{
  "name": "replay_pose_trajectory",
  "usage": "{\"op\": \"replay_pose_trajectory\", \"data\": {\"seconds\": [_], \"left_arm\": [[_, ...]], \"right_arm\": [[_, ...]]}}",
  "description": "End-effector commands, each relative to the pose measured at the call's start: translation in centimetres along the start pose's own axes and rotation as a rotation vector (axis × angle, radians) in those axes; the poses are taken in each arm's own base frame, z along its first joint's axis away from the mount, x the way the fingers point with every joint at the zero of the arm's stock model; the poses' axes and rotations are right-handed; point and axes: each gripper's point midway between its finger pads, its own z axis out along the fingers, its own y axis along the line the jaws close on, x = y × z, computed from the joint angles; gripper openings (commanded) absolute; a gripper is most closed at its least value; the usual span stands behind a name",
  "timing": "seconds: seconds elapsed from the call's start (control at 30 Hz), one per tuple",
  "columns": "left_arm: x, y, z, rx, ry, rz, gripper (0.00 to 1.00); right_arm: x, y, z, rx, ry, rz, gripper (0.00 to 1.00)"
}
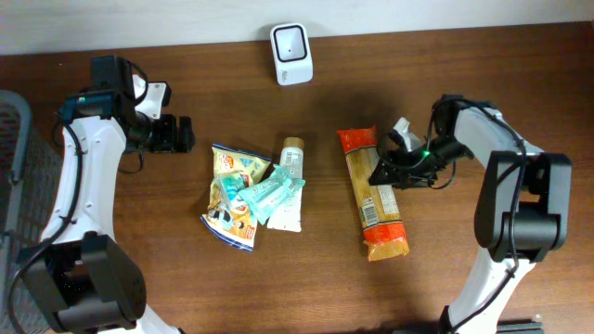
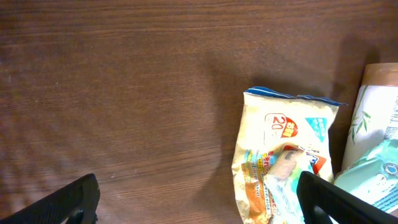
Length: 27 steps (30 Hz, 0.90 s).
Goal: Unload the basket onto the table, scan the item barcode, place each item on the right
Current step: 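Grasp the spaghetti pack with the right gripper and lift it, then hold the spaghetti pack over the scanner with the right gripper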
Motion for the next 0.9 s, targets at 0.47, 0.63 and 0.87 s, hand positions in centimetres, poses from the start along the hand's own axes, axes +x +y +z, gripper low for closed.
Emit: {"op": "replay_pose_trajectory", "data": {"seconds": [0.47,0.63,0.87], "left_arm": [[0.1,-0.1,0.2,0.011,0.004,-0.013,0.99],[0.1,0.0,0.2,0.011,0.004,-0.013,0.99],[0.1,0.0,0.2,0.011,0.004,-0.013,0.99]], "right_arm": [[-4.4,18.6,-12.3,-0.548,-0.265,-0.174,0.04],[-3.1,24.7,-18.6,-0.561,-0.386,-0.338,0.04],[-15.4,20.2,-15.3,0.482,-0.661,-0.602,0.04]]}}
